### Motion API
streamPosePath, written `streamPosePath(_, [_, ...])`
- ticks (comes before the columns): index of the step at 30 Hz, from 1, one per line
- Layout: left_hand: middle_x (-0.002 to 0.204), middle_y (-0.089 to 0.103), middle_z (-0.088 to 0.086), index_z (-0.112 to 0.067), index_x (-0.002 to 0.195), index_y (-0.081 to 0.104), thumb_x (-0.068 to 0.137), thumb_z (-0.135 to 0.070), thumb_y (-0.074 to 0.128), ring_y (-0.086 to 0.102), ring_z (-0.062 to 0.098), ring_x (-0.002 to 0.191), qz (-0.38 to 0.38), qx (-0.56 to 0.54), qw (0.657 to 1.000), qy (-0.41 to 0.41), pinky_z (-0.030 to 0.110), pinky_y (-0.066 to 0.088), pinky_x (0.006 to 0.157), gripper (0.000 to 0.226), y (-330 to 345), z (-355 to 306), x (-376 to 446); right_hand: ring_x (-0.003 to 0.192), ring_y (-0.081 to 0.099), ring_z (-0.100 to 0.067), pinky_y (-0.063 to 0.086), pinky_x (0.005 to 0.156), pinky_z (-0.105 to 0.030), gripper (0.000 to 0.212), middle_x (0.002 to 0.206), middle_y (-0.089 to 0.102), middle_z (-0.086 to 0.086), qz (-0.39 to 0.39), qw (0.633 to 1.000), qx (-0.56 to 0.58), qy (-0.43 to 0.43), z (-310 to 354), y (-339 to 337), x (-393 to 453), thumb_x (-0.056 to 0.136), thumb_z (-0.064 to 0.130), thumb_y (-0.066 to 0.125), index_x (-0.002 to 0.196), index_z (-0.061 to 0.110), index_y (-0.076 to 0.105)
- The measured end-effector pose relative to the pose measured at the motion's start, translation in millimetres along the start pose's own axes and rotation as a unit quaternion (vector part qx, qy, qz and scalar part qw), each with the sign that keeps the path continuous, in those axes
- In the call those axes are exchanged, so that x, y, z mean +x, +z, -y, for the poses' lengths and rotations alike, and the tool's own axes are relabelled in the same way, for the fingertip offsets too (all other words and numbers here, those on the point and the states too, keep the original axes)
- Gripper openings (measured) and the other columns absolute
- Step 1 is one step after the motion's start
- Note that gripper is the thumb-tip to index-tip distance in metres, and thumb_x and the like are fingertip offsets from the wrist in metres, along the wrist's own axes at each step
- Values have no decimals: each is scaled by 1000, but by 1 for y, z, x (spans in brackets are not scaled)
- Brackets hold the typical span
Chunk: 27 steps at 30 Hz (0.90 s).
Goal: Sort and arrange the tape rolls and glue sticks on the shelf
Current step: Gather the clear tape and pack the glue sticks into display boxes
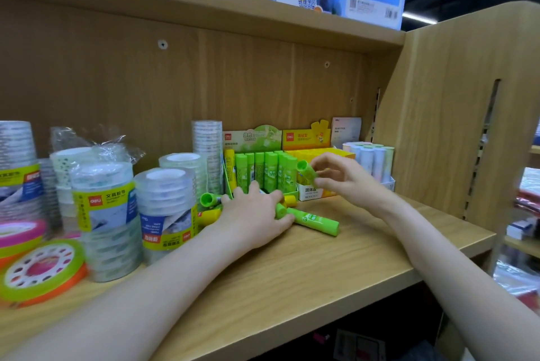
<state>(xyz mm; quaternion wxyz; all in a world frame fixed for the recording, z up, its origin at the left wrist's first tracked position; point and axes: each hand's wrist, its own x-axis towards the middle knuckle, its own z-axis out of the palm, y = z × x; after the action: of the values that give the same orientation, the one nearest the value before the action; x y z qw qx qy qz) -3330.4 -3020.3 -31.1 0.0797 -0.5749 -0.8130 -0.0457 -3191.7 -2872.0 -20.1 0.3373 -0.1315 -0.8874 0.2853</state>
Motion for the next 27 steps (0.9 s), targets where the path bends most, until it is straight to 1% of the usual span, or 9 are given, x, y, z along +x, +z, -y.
streamPosePath(3, [151, 21, 16, -32, 138, 33, 91, -60, 34, 28, 42, 132, 2, -4, 1000, 1, 56, 24, 106, 55, 1, 0, 0, 84, 58, 4, 48, 73, -12, 19, 100, 60, 11, -54, 998, 37, -5, 10, 0, 5, 91, 13, 57, 103, 28, 61])
streamPosePath(6, [151, 21, 16, -32, 138, 34, 91, -60, 35, 28, 42, 132, 2, -5, 1000, 0, 56, 24, 106, 54, 0, 0, 1, 61, 53, 1, 45, 60, -14, 20, 82, 59, 12, -108, 992, 57, -12, 25, -4, 23, 89, 12, 60, 107, 20, 64])
streamPosePath(11, [149, 24, 16, -32, 136, 36, 91, -60, 35, 30, 41, 130, -5, -7, 1000, 0, 55, 26, 104, 54, 1, 0, 2, 86, 62, -24, 47, 65, -27, 34, 101, 62, -7, -116, 993, -10, 17, 34, 10, 68, 79, 16, 72, 104, 22, 49])
streamPosePath(13, [148, 25, 16, -31, 136, 37, 91, -60, 35, 30, 41, 129, -2, -7, 1000, -2, 54, 26, 104, 54, 1, 0, 1, 79, 61, -22, 48, 64, -24, 36, 97, 61, -7, -151, 988, -11, 11, 29, 21, 72, 80, 20, 72, 103, 20, 45])
streamPosePath(15, [147, 26, 17, -31, 136, 37, 91, -60, 35, 30, 42, 129, -3, -3, 1000, -1, 54, 26, 104, 53, 1, 0, 1, 68, 54, -16, 45, 63, -18, 38, 91, 58, -5, -154, 985, -73, -2, 28, 30, 68, 83, 20, 69, 108, 16, 41])
streamPosePath(17, [147, 26, 16, -31, 136, 37, 91, -59, 35, 30, 42, 129, -2, -3, 1000, -1, 54, 27, 103, 53, 0, 0, 1, 67, 54, -23, 48, 67, -29, 36, 89, 60, -12, -127, 979, -156, -25, 27, 37, 64, 87, 18, 63, 111, 13, 37])
streamPosePath(19, [147, 25, 16, -32, 137, 36, 91, -60, 35, 30, 42, 129, 1, -4, 1000, -1, 55, 27, 103, 54, 0, 0, 1, 70, 53, -29, 46, 66, -41, 32, 85, 58, -13, -119, 965, -231, -38, 28, 39, 61, 90, 19, 58, 110, 12, 35])
streamPosePath(23, [150, 22, 16, -29, 139, 34, 91, -60, 35, 29, 41, 131, 2, -1, 1000, -1, 54, 27, 104, 57, 1, 0, 0, 93, 47, -23, 47, 70, -38, 30, 96, 57, -7, -114, 933, -337, -55, 28, 41, 61, 90, 26, 58, 108, 10, 41])
streamPosePath(27, [152, 20, 17, -14, 140, 30, 91, -61, 34, 27, 36, 135, -6, 5, 1000, -26, 50, 27, 106, 68, 1, -1, 2, 105, 39, -23, 38, 82, -33, 33, 111, 54, -7, -74, 904, -419, -51, 23, 47, 65, 88, 32, 60, 110, 10, 50])
